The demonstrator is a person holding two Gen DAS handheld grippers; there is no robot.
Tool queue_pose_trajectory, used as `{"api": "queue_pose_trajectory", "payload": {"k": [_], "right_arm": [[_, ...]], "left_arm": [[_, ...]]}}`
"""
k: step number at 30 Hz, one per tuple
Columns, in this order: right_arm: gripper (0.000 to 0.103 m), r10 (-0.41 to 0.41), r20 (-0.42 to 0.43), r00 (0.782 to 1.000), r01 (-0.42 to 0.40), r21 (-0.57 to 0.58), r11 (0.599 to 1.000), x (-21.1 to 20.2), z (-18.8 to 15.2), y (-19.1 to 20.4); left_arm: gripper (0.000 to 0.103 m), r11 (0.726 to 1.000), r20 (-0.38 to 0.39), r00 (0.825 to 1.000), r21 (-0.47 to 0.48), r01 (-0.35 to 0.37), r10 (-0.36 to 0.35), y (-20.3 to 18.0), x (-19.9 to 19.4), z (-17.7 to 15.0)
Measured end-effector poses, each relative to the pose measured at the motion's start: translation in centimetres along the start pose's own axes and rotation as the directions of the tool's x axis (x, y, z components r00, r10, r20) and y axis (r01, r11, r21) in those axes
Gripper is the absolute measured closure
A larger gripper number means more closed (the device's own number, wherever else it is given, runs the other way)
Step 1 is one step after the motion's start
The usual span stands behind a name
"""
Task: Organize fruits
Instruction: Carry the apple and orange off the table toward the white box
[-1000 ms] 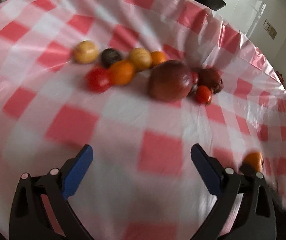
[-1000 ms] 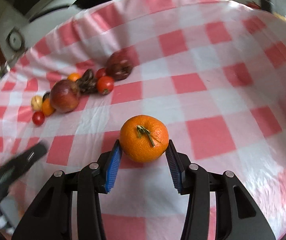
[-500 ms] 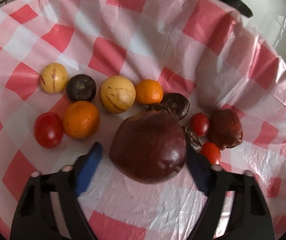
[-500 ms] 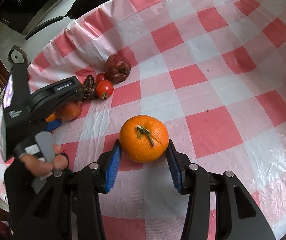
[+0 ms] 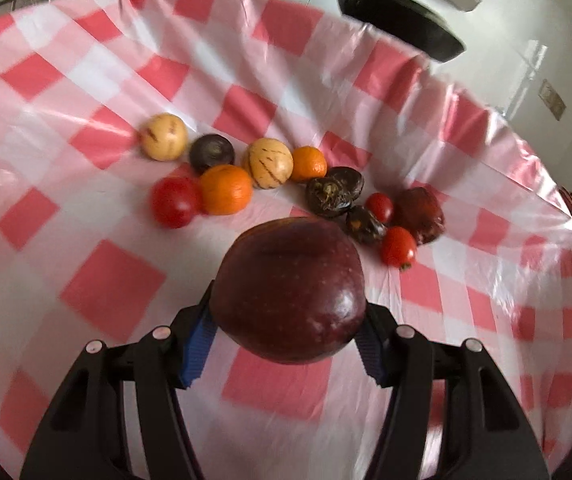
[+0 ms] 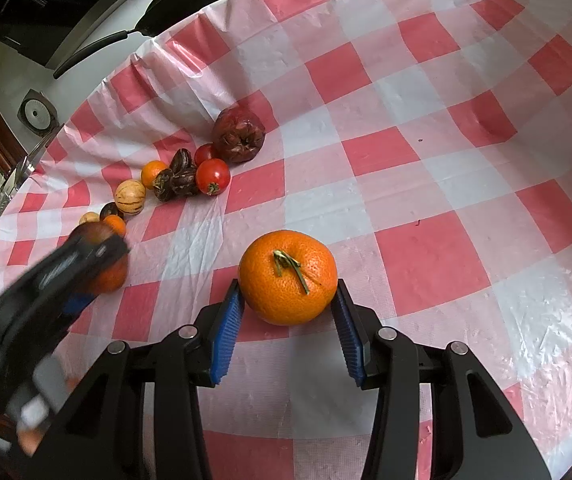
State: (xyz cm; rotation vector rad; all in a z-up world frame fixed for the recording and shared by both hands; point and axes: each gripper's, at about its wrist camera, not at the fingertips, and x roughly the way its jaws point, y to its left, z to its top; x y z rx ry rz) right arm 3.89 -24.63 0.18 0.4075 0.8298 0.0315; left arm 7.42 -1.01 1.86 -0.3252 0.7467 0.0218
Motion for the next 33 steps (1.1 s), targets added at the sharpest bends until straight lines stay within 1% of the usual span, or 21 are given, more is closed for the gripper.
{"api": "queue_pose_trajectory", "payload": {"k": [3, 5, 9, 15, 18, 21, 23, 26, 27, 29, 30, 33], "right_arm": [[0.058, 0.001, 0.0, 1.0, -0.001, 0.0, 1.0, 0.0, 0.0, 0.0], [0.058, 0.001, 0.0, 1.0, -0.001, 0.001, 1.0, 0.1, 0.0, 0.0], [0.058, 0.001, 0.0, 1.0, -0.001, 0.0, 1.0, 0.0, 0.0, 0.0], [0.058, 0.017, -0.003, 1.0, -0.017, -0.005, 1.0, 0.1, 0.0, 0.2], [0.058, 0.031, -0.008, 1.0, -0.031, -0.036, 0.999, -0.2, -0.3, 0.8], [0.058, 0.033, -0.031, 0.999, -0.034, -0.044, 0.998, -1.0, -1.5, 1.6], [0.058, 0.052, -0.047, 0.998, -0.055, -0.07, 0.996, -1.8, -3.1, 3.2], [0.058, 0.091, -0.065, 0.994, -0.1, -0.148, 0.984, -3.1, -5.5, 6.2], [0.058, 0.112, -0.074, 0.991, -0.124, -0.187, 0.974, -3.7, -6.6, 7.6], [0.058, 0.138, -0.093, 0.986, -0.157, -0.244, 0.957, -4.7, -8.3, 9.9], [0.058, 0.147, -0.1, 0.984, -0.169, -0.263, 0.95, -5.0, -8.9, 10.7], [0.058, 0.186, -0.126, 0.974, -0.218, -0.343, 0.914, -6.6, -11.4, 14.0]], "left_arm": [[0.042, 1.0, 0.019, 1.0, 0.004, 0.019, -0.019, 0.2, -2.3, -0.6], [0.042, 1.0, 0.032, 0.999, 0.012, 0.013, -0.014, 0.0, -3.3, -1.5], [0.042, 1.0, 0.044, 0.999, 0.013, 0.001, -0.002, 1.2, -5.5, -2.4], [0.042, 0.999, 0.03, 0.999, 0.023, -0.021, 0.021, 3.8, -9.0, -4.6], [0.042, 0.998, 0.034, 0.999, 0.04, -0.042, 0.041, 5.5, -11.3, -6.1], [0.042, 0.997, 0.034, 0.998, 0.05, -0.063, 0.062, 7.5, -13.3, -7.5], [0.042, 0.996, 0.028, 0.997, 0.049, -0.075, 0.074, 8.8, -14.3, -8.2], [0.042, 0.993, 0.022, 0.994, 0.051, -0.105, 0.104, 10.9, -15.8, -9.6], [0.042, 0.992, 0.021, 0.993, 0.052, -0.117, 0.116, 11.8, -16.4, -10.0], [0.042, 0.992, 0.021, 0.993, 0.037, -0.119, 0.118, 13.1, -17.4, -10.5], [0.042, 0.99, 0.032, 0.991, 0.033, -0.134, 0.132, 13.9, -18.2, -10.8], [0.042, 0.989, 0.047, 0.988, 0.018, -0.15, 0.149, 15.5, -19.8, -11.3]]}}
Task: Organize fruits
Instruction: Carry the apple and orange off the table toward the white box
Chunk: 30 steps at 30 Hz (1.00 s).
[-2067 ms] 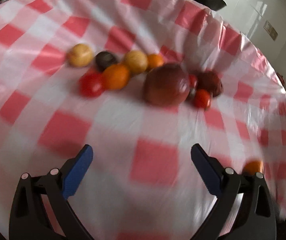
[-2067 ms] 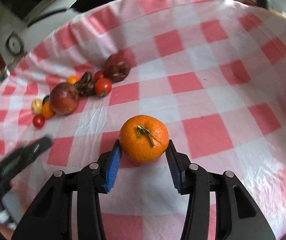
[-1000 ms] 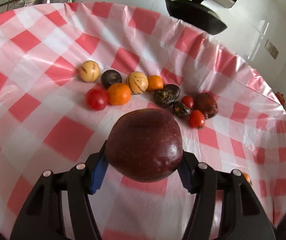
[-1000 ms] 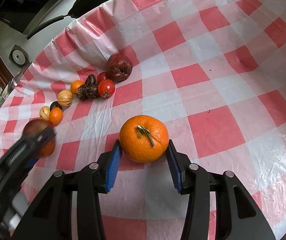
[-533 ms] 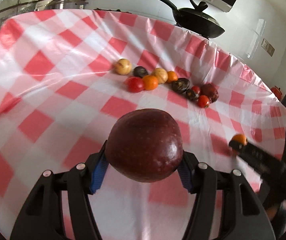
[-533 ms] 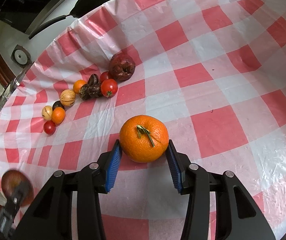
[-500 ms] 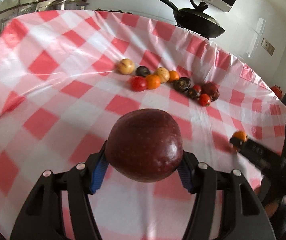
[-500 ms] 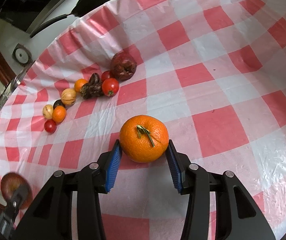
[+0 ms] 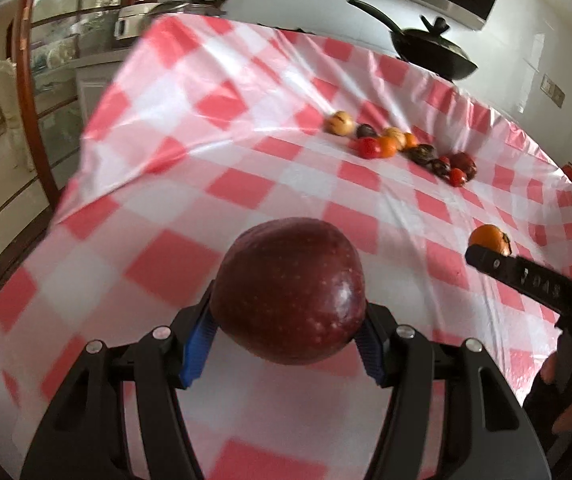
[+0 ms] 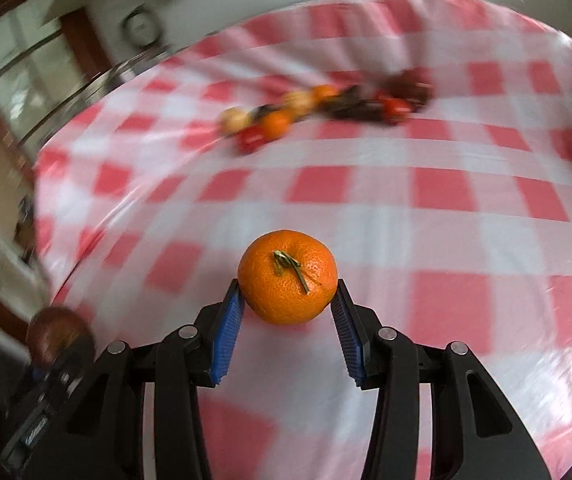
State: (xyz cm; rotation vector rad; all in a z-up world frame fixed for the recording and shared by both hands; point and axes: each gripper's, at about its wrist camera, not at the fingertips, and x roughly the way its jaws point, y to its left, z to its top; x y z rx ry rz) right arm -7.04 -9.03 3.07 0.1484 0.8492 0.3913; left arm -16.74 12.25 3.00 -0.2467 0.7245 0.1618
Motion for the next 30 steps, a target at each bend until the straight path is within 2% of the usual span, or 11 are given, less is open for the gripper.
{"api": "queue_pose_trajectory", "payload": {"k": [9, 15, 20, 23, 25, 27, 29, 30], "right_arm": [[0.058, 0.089, -0.047, 0.995, -0.096, -0.205, 0.974, -1.5, -4.5, 9.5], [0.058, 0.144, -0.066, 0.987, -0.158, -0.359, 0.92, -2.8, -7.6, 14.9], [0.058, 0.194, -0.082, 0.978, -0.21, -0.453, 0.866, -3.8, -9.7, 18.5], [0.058, 0.219, -0.103, 0.97, -0.24, -0.528, 0.815, -4.3, -11.5, 21.0], [0.058, 0.241, -0.115, 0.964, -0.261, -0.588, 0.765, -4.8, -13.0, 22.9], [0.058, 0.267, -0.134, 0.954, -0.289, -0.647, 0.705, -5.3, -14.8, 24.8], [0.058, 0.297, -0.166, 0.94, -0.323, -0.713, 0.622, -5.7, -17.0, 27.0], [0.058, 0.302, -0.177, 0.937, -0.331, -0.73, 0.598, -5.8, -17.7, 27.6]], "left_arm": [[0.042, 0.999, 0.037, 0.998, -0.035, -0.042, 0.043, 5.8, -4.3, -1.5], [0.042, 0.993, 0.041, 0.995, -0.074, -0.088, 0.091, 9.8, -7.1, -3.2], [0.042, 0.981, 0.047, 0.986, -0.114, -0.155, 0.161, 13.7, -9.6, -4.9], [0.042, 0.97, 0.034, 0.98, -0.152, -0.189, 0.196, 16.0, -10.8, -6.2], [0.042, 0.961, 0.02, 0.976, -0.176, -0.211, 0.218, 17.5, -11.4, -7.3], [0.042, 0.95, -0.009, 0.97, -0.199, -0.241, 0.245, 19.2, -11.7, -8.7], [0.042, 0.939, -0.042, 0.965, -0.221, -0.263, 0.261, 20.7, -11.9, -10.2], [0.042, 0.934, -0.055, 0.962, -0.23, -0.273, 0.268, 21.2, -12.0, -10.9]]}}
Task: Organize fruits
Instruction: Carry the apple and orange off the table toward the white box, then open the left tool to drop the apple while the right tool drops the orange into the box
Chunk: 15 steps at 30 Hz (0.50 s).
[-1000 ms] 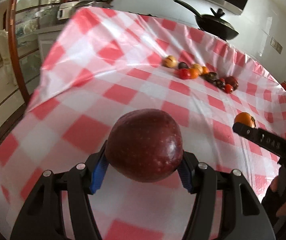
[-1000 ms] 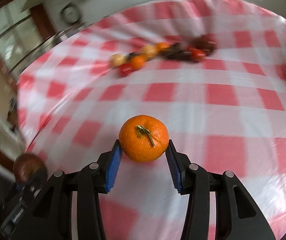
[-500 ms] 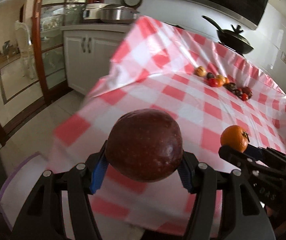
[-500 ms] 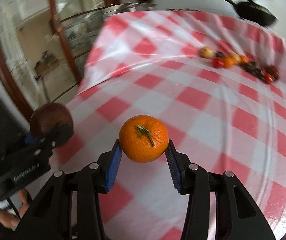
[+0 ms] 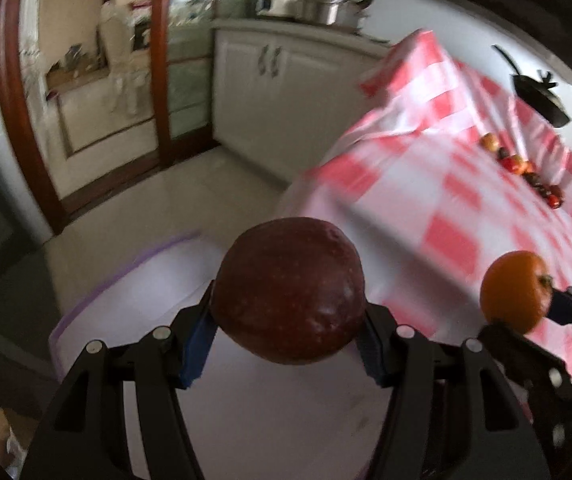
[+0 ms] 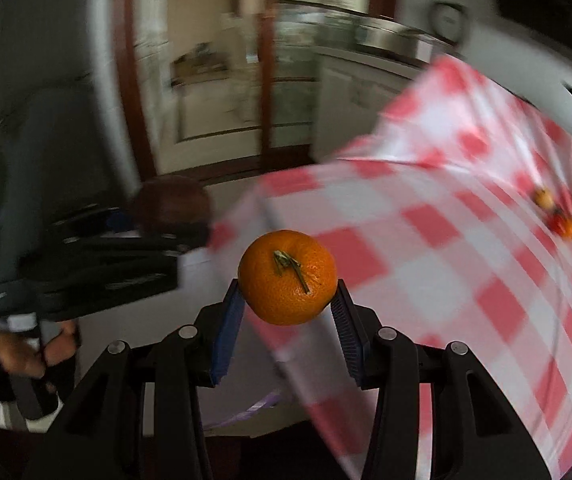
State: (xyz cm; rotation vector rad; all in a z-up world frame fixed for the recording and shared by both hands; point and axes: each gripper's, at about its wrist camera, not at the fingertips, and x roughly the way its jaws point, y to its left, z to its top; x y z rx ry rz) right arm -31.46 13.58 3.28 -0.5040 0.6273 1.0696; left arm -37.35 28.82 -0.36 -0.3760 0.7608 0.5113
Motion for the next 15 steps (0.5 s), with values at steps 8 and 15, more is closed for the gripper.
{"api": "queue_pose_trajectory", "payload": {"k": [8, 15], "right_arm": [[0.058, 0.091, -0.202, 0.975, -0.128, -0.18, 0.975, 6.3, -2.3, 6.6], [0.058, 0.116, -0.345, 0.931, -0.184, -0.173, 0.968, 11.6, -4.2, 7.3]], "left_arm": [[0.042, 0.987, -0.152, 0.983, -0.109, -0.12, 0.103, 6.1, 2.9, -4.7], [0.042, 0.974, -0.246, 0.956, -0.118, -0.195, 0.161, 8.2, 5.8, -6.8]]}}
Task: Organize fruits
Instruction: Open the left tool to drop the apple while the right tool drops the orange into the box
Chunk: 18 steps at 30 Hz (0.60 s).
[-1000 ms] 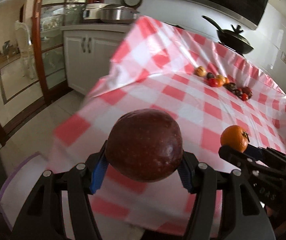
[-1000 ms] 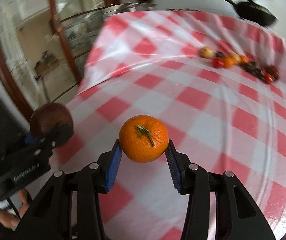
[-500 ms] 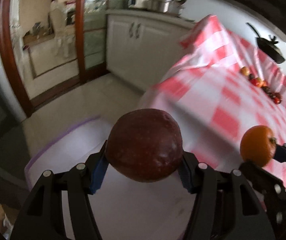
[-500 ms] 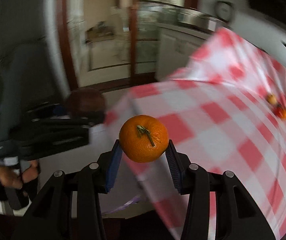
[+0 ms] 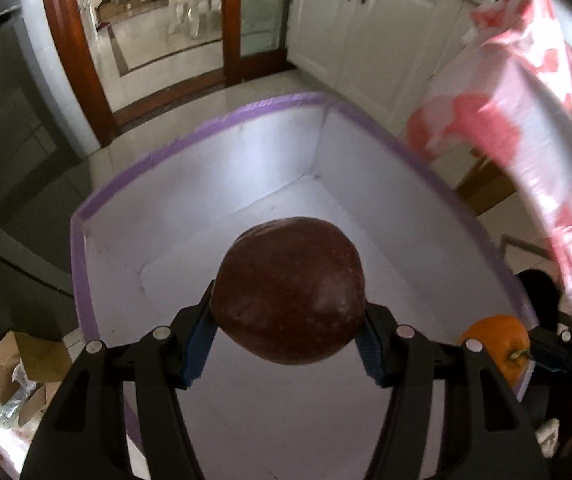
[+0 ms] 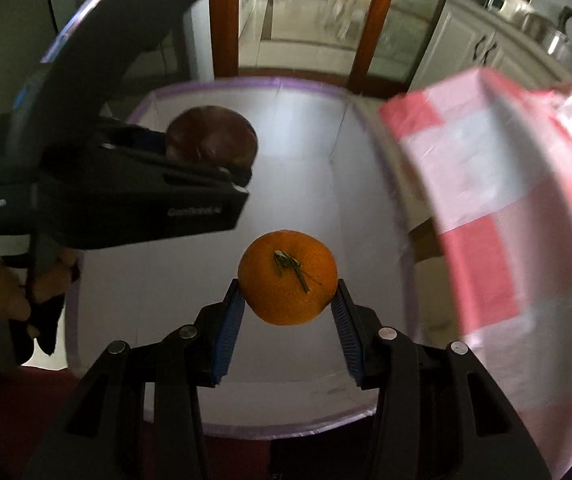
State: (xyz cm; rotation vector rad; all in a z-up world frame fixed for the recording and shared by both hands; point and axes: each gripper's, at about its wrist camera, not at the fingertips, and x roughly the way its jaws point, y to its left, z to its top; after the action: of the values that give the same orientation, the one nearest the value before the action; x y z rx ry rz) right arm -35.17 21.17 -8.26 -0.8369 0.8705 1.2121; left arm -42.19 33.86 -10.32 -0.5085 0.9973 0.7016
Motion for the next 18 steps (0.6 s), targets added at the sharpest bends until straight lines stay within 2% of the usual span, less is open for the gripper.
{"api": "queue_pose_trajectory", "payload": {"k": [3, 5, 9, 12, 14, 18], "right_arm": [[0.058, 0.015, -0.049, 0.999, -0.014, 0.013, 1.0, 2.2, -0.5, 0.1], [0.058, 0.017, -0.083, 0.996, -0.015, 0.015, 1.0, 3.6, -0.7, -0.4], [0.058, 0.014, -0.139, 0.99, -0.012, 0.013, 1.0, 5.9, -1.4, -0.3], [0.058, 0.011, -0.154, 0.988, -0.007, 0.024, 1.0, 6.4, -1.5, -0.7], [0.058, 0.009, -0.156, 0.988, -0.006, 0.02, 1.0, 6.5, -1.5, -0.7], [0.057, -0.002, -0.163, 0.987, 0.003, 0.004, 1.0, 6.9, -0.9, -0.1]], "left_arm": [[0.042, 1.0, -0.044, 0.999, -0.012, -0.028, 0.027, 0.3, 1.5, -0.6], [0.042, 0.999, -0.086, 0.996, -0.047, -0.015, 0.01, 1.0, 2.3, -0.7], [0.041, 0.997, -0.121, 0.992, -0.071, -0.038, 0.029, 1.6, 2.7, -0.7], [0.041, 0.997, -0.166, 0.985, -0.055, -0.055, 0.045, 1.2, 3.4, -0.6], [0.041, 0.997, -0.149, 0.987, -0.033, -0.066, 0.061, 0.6, 2.9, -0.6], [0.03, 0.996, -0.155, 0.984, 0.031, -0.087, 0.09, -0.5, 2.9, -0.6]]}}
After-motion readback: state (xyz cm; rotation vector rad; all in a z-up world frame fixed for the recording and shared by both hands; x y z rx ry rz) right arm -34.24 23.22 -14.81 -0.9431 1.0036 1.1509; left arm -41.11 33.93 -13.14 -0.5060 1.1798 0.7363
